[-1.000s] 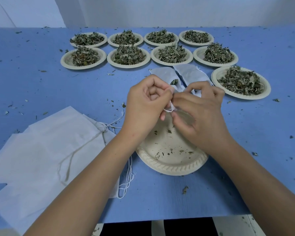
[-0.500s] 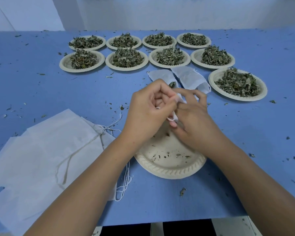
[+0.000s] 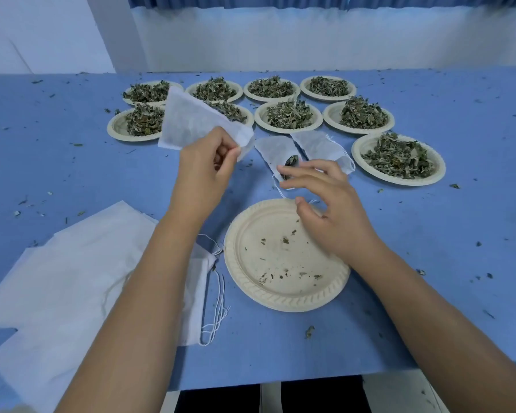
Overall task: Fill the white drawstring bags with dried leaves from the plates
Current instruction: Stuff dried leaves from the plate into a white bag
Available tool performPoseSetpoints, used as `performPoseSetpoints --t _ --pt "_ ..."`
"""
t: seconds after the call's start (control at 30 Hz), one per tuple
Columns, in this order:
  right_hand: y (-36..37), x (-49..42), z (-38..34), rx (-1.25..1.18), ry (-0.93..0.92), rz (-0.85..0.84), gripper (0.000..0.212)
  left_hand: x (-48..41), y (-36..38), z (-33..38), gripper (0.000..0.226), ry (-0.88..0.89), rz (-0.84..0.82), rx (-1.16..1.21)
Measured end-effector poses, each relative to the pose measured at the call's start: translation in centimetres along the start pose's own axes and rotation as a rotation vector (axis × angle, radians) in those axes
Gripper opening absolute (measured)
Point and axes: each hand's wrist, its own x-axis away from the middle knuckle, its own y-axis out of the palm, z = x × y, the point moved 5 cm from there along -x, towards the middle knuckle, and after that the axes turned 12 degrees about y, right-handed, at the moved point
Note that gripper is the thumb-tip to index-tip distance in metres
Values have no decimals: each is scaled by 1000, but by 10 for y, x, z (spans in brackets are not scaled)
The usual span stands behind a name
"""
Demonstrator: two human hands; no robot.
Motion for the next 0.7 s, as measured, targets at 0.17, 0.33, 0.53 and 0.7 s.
performPoseSetpoints --t 0.17,0.33,0.53,0.7 --pt "-1 -2 11 -67 103 -16 27 -6 20 -16 14 -40 -284 8" --pt "-6 -6 17 -123 145 -4 24 -7 28 -24 20 -103 -455 33" --pt "-23 -13 31 -104 191 148 28 -4 29 -32 16 -181 -478 -121" --pt "-62 -17 73 73 441 437 27 -9 29 -1 18 -70 -307 -351"
